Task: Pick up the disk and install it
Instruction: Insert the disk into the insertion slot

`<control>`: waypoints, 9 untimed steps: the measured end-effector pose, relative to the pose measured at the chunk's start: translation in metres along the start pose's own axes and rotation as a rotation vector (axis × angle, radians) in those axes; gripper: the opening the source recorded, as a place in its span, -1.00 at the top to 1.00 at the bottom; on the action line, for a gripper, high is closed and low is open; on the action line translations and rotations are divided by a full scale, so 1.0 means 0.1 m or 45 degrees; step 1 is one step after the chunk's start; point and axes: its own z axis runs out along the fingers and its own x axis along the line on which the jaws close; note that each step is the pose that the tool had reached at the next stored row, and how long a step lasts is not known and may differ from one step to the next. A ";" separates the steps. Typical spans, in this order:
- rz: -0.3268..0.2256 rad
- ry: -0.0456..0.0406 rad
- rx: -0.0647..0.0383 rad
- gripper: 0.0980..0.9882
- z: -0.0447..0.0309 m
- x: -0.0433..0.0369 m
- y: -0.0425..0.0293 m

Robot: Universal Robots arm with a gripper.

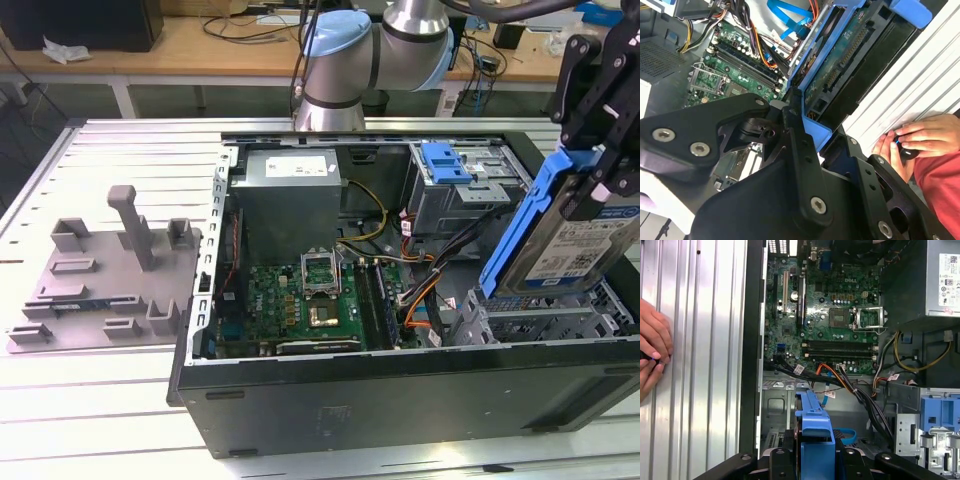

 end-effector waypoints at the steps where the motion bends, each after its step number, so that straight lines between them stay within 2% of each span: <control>1: 0.000 0.000 0.000 0.39 0.002 0.000 0.000; 9: 0.001 0.000 0.000 0.39 0.026 0.001 -0.001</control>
